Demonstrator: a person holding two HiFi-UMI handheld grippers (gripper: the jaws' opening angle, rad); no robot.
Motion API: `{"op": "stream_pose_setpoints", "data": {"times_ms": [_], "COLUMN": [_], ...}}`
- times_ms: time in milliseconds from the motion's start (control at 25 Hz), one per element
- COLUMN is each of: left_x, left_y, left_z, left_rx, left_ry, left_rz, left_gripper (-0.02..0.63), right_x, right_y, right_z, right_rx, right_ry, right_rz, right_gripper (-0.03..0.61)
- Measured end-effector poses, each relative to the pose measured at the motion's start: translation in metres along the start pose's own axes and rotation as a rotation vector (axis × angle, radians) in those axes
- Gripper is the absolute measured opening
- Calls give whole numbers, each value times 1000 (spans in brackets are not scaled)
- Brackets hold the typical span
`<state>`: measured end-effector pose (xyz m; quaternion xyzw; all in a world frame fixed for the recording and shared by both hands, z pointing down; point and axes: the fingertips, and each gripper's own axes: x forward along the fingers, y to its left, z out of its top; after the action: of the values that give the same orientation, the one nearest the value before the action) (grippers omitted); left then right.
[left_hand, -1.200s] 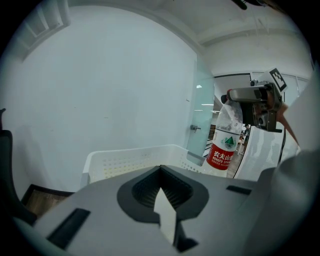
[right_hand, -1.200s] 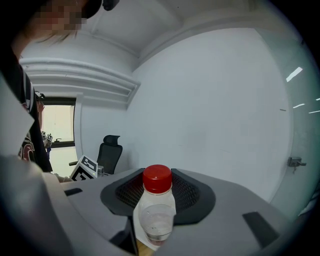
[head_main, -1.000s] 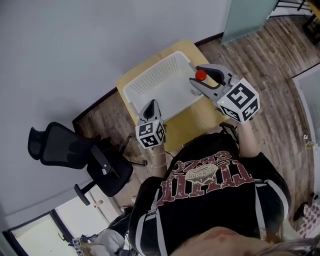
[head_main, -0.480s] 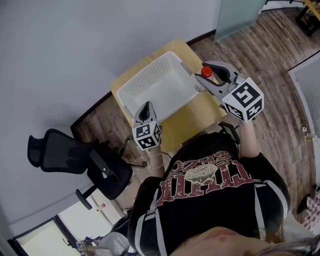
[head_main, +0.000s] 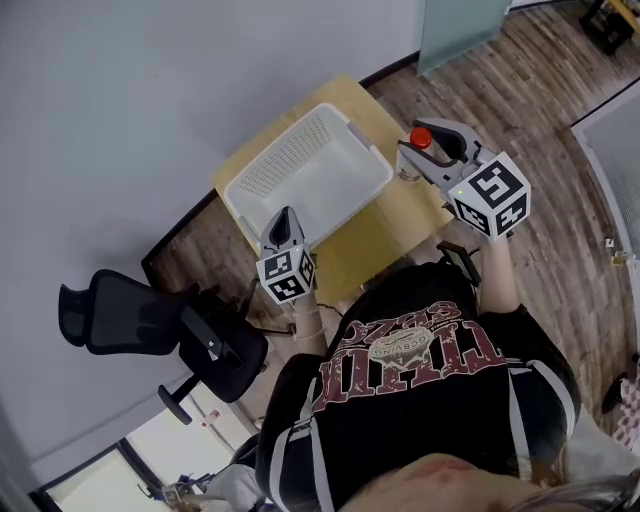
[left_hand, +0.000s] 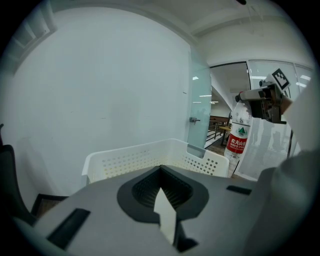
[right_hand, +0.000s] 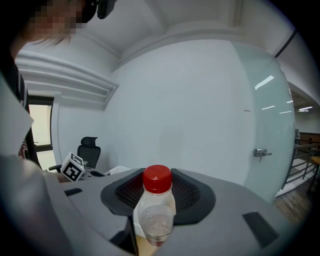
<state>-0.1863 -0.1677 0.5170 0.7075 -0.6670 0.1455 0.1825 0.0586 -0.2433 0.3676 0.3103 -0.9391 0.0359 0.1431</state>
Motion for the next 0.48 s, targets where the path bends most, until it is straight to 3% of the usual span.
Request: {"op": "stream_pose_setpoints", "data": {"times_ms": [480], "left_x": [2], "left_y": [0], "left_z": [1], "left_rx": [-4], "left_ry": [9], "left_rz": [6], "left_gripper": [44], "right_x": [14], "right_y": [-7], "right_z": [-36], "right_rx": [20], "right_ry": [42], "right_rz": [15], "right_gripper": [170]}}
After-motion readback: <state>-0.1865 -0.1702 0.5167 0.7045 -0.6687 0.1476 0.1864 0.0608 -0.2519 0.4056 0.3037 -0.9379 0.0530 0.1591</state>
